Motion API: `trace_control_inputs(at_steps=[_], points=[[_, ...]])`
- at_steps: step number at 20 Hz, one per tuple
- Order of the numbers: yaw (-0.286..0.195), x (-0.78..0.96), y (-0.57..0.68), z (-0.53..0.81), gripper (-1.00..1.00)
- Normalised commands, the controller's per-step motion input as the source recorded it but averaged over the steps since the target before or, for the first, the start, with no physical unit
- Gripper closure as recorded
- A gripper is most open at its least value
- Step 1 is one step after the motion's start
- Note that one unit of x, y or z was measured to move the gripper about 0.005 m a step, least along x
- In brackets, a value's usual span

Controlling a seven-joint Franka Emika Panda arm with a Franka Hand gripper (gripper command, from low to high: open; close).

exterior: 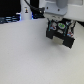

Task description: Open the kcup holder, insert the kcup into the holder, and close the kcup holder

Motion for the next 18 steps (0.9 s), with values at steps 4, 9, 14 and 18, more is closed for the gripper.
trace_control_inputs(at_steps=[4,9,14,18], points=[[0.119,0.56,0.08,-0.15,-1.0],[0.211,0.27,0.2,-0.13,-1.0],[0.248,0.06,0.11,-0.19,-1.0],[0.203,-0.17,0.22,-0.14,-1.0]])
